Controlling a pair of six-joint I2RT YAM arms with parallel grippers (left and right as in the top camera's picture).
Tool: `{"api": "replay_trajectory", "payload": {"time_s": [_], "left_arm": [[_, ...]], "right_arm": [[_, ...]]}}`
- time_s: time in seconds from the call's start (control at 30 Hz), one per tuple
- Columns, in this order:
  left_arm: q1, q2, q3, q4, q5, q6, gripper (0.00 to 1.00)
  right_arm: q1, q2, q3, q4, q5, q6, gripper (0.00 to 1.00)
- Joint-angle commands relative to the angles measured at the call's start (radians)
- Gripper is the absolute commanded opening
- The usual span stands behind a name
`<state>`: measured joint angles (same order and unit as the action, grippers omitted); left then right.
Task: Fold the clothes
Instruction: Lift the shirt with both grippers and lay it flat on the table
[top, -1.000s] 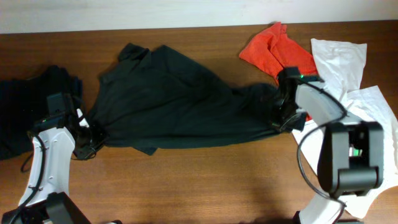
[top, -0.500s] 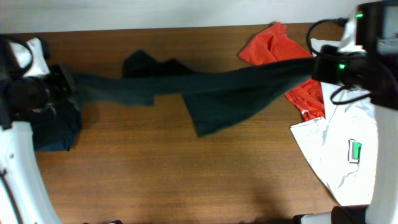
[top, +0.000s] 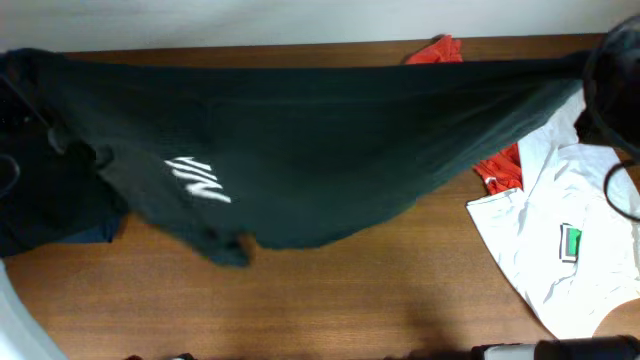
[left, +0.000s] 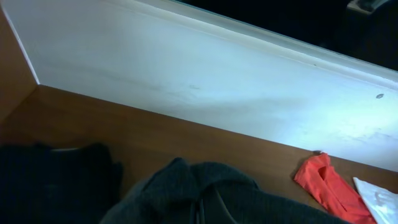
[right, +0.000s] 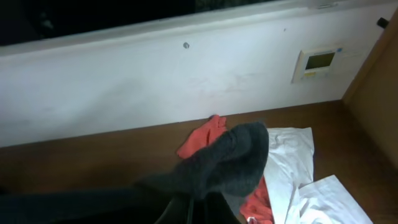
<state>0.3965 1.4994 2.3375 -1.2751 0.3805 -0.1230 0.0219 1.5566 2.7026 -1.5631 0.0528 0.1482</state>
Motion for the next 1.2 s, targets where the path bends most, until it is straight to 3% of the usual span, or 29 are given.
{"api": "replay_trajectory", "payload": {"time_s": [0.0,0.17,0.37,0.53,0.63,0.7,0.77,0.87,0.93,1.0,1.17], "left_arm": [[-0.037,0.091,0.01,0.042,-0.01,0.016,0.0],[-0.075,0.23,0.01,0.171,-0.01,0.016,0.0],[-0.106,0.42,0.01,0.531,-0.01,0.011,0.0],[-0.106,0.467,0.011,0.897,-0.059,-0.048,0.0],[-0.106,0.463,0.051,1.017,-0.074,-0.048,0.0],[-0.103,0.463,0.099,0.934,-0.07,-0.048,0.0],[-0.101,0.462,0.121,0.745,-0.036,-0.047,0.0],[-0.107,0.466,0.111,0.28,0.006,-0.025,0.0],[-0.121,0.479,0.082,-0.016,0.01,0.056,0.0],[-0.139,0.496,0.03,-0.198,0.009,0.148,0.0],[-0.166,0.504,-0.246,-0.293,0.013,0.225,0.0]], "right_arm": [[-0.004,0.097,0.0,0.007,0.027,-0.04,0.04],[-0.005,0.274,0.0,0.08,0.032,-0.04,0.04],[-0.005,0.475,0.0,0.405,0.031,-0.035,0.04],[-0.005,0.504,0.002,0.695,0.07,-0.012,0.04],[-0.016,0.478,0.019,0.719,0.102,-0.013,0.04],[-0.033,0.456,0.019,0.644,0.118,-0.013,0.04],[-0.053,0.446,0.019,0.5,0.12,-0.013,0.04],[-0.063,0.449,0.01,0.195,0.117,-0.013,0.04],[-0.061,0.449,-0.019,0.013,0.117,-0.013,0.04],[-0.062,0.449,-0.055,-0.122,0.116,-0.011,0.04],[-0.061,0.433,-0.303,-0.136,-0.064,-0.013,0.04]]}}
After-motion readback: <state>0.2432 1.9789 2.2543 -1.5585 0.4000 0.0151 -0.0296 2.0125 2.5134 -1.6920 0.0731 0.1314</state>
